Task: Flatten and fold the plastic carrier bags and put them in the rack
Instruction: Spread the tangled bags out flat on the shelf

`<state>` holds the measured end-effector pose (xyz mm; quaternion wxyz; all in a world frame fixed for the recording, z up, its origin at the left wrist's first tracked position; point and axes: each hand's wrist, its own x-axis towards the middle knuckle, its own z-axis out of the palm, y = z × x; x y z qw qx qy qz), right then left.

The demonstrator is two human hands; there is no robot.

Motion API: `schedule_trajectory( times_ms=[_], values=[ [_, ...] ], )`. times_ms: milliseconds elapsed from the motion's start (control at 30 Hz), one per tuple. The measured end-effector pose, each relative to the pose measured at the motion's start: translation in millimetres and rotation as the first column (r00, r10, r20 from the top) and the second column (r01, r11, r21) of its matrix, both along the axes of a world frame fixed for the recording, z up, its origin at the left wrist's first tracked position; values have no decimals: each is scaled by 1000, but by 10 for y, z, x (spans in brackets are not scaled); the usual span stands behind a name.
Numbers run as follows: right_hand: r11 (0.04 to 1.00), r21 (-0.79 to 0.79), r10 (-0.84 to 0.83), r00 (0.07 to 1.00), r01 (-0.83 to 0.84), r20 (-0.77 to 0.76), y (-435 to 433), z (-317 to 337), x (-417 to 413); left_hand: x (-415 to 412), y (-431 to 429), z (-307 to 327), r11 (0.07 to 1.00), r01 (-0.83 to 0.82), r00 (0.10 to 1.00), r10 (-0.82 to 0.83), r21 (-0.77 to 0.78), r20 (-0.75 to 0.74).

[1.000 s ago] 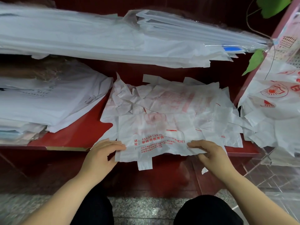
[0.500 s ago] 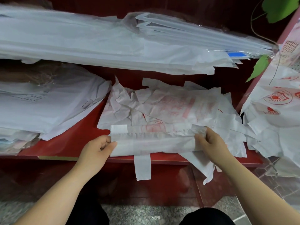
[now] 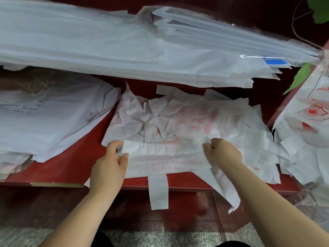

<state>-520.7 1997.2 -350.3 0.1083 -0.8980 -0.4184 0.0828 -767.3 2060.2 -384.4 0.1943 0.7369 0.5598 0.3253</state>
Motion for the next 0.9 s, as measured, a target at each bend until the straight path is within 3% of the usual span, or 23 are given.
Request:
schedule_trajectory(
  times_ms=[100, 167, 267, 333, 400, 467, 567, 700, 767, 833, 900],
  values=[
    [996, -89, 20, 995, -11, 96, 58, -9, -19, 5, 25, -35, 987, 40, 983, -11, 154, -181],
    [991, -135, 28, 989, -8, 147, 75, -21, -30, 22, 17, -8, 991, 15, 947, 30, 136, -321],
    [983, -181, 15, 981, 21, 194, 98, -2, -47, 9, 27, 92, 985, -11, 910, 81, 171, -406],
    [981, -192, 22, 972, 24, 235, 128, 22, -56, 60, 41, 39, 934, 78, 925, 63, 350, -374],
    [979, -202, 38, 962, 18, 272, 162, 50, -63, 165, 24, 42, 850, 301, 905, -113, 432, -409],
    [977, -214, 49, 956, 15, 290, 184, 62, -65, 295, -67, 99, 861, 479, 766, -316, 169, -559],
    [977, -212, 63, 957, -2, 283, 197, 37, -54, 377, -42, 32, 884, 456, 686, -422, -102, -593],
    [999, -38, 2, 972, 7, 235, 132, 46, -92, 403, -53, 8, 913, 374, 674, -389, -164, -628],
    [996, 83, 6, 945, -35, 326, 110, 58, -159, 408, -61, 5, 921, 349, 676, -375, -172, -635],
    [954, 209, 100, 886, -215, 453, 105, -10, -316, 417, -59, 2, 920, 348, 679, -380, -180, -628],
    [860, 274, 275, 845, -429, 460, 115, -70, -573, 410, -61, 9, 912, 362, 673, -397, -191, -624]
  ],
)
